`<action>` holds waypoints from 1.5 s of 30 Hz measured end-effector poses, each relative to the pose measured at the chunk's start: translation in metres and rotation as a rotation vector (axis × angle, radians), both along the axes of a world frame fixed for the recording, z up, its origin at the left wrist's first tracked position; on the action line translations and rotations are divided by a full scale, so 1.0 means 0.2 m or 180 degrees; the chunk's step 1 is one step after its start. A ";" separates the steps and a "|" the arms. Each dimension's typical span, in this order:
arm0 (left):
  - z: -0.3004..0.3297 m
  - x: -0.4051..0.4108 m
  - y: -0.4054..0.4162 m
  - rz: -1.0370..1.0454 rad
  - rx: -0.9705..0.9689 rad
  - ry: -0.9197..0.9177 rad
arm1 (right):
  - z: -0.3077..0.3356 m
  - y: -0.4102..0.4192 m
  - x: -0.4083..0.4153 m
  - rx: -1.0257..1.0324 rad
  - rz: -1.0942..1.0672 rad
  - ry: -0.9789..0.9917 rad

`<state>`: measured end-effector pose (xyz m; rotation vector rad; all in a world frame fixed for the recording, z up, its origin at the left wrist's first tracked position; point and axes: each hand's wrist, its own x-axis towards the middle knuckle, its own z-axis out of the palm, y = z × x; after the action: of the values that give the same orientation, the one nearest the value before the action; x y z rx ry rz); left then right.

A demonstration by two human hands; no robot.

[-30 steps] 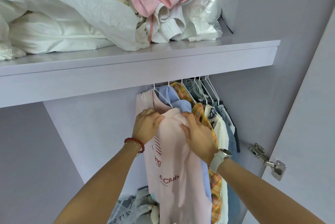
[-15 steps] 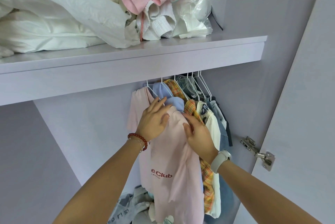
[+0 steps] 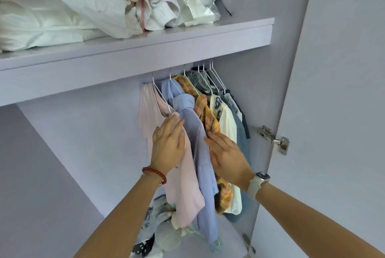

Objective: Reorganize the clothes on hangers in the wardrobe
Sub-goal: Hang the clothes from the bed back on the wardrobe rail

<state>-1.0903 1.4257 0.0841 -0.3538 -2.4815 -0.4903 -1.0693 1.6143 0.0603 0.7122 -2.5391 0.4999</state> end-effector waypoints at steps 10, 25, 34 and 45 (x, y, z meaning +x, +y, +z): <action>-0.75 0.58 0.69 -0.1273 -0.0923 -0.1288 | -0.67 0.65 0.95 -0.0728 -0.2028 -0.1246; -1.19 1.83 2.54 -0.4305 -0.2517 -0.1760 | -1.22 1.72 2.83 -0.2176 -0.5535 -0.1955; -1.56 2.87 3.31 -0.5230 -0.3640 -0.1806 | -1.56 2.08 3.93 -0.2938 -0.7215 -0.2114; -1.95 3.61 3.80 -0.5653 -0.3316 -0.1049 | -1.91 2.38 4.90 -0.3280 -0.8298 -0.2491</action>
<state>-0.3693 2.1850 -0.3063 -3.0150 -1.7366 0.2751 -0.0896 2.0896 -0.3211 -2.8265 -1.0250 0.6532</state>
